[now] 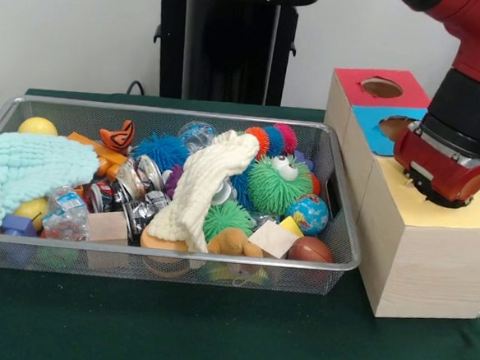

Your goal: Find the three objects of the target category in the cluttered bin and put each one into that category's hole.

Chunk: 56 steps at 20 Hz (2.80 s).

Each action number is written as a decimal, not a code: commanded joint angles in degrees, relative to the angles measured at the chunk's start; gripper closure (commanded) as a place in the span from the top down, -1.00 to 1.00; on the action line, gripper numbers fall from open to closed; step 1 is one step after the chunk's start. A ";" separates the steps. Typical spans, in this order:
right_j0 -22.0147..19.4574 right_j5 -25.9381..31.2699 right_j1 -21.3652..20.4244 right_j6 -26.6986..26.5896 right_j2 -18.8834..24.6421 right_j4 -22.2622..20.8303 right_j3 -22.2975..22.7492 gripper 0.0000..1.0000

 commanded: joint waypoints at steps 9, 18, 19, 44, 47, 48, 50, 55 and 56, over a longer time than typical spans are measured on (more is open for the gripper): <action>-2.02 3.83 -3.27 1.07 -13.02 -9.41 1.99 -1.00; -14.19 -3.96 -8.94 -9.01 12.55 -3.80 8.88 -1.00; -14.58 -4.05 -8.98 -8.85 13.59 -4.18 8.99 -1.00; -19.05 1.96 -11.05 -7.17 20.94 -12.85 7.27 1.00; -18.22 2.78 -11.10 -5.64 19.87 -13.42 6.20 1.00; -17.69 2.50 -10.98 -4.82 19.17 -13.71 5.92 1.00; -17.33 3.51 -11.11 -4.51 18.76 -13.99 5.41 1.00; -17.38 4.62 -11.50 -4.34 18.70 -14.43 4.70 1.00; -17.34 4.48 -11.42 -4.17 18.69 -14.60 4.62 1.00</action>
